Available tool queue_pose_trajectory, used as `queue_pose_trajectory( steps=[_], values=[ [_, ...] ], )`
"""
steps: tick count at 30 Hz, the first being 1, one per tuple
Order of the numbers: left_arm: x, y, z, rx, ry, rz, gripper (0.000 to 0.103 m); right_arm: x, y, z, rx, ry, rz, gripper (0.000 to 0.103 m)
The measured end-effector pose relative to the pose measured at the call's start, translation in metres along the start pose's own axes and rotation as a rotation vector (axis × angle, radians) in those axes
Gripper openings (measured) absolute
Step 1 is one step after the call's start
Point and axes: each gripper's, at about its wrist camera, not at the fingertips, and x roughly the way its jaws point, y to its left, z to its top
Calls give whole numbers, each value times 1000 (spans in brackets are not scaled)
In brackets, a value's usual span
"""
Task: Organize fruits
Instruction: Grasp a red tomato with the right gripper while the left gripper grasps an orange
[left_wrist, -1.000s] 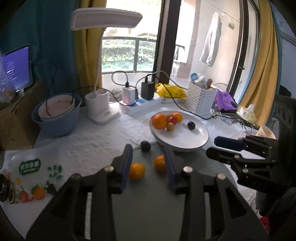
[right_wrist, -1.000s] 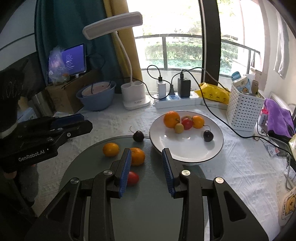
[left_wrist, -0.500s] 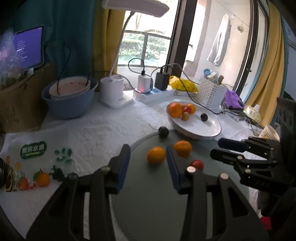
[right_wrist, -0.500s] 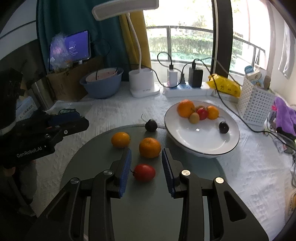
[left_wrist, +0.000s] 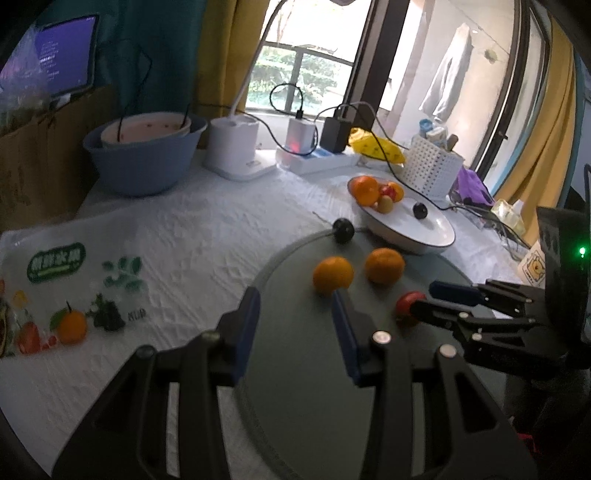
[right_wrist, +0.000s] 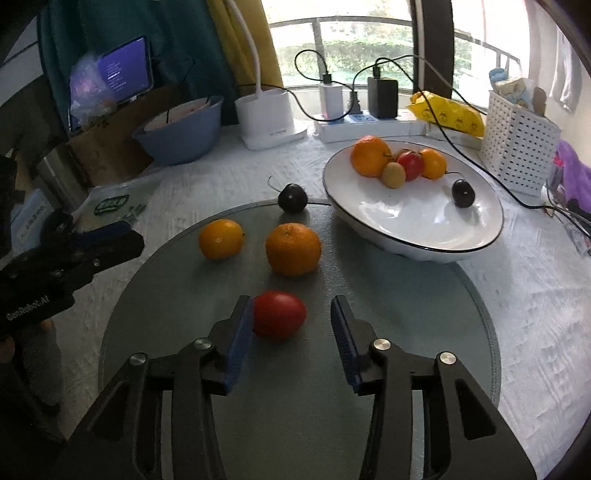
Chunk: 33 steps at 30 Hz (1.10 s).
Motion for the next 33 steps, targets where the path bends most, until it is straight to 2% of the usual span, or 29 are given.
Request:
queue_pose_trajectory(
  steps=[7,11,20,33],
  values=[
    [5,-2,-1,5,18,-3,42,9,8,-2,-27,22,33,44],
    [7,-4,-1,14,32,0,42,13,9,-1,-31,26,51,34],
    [19,-15,6,37,53,0,42,4,4,1,-48,-9,66,34],
    [55,-35,21,76,104,13,42,-2,-37,7,15,-43,47,34]
  ],
)
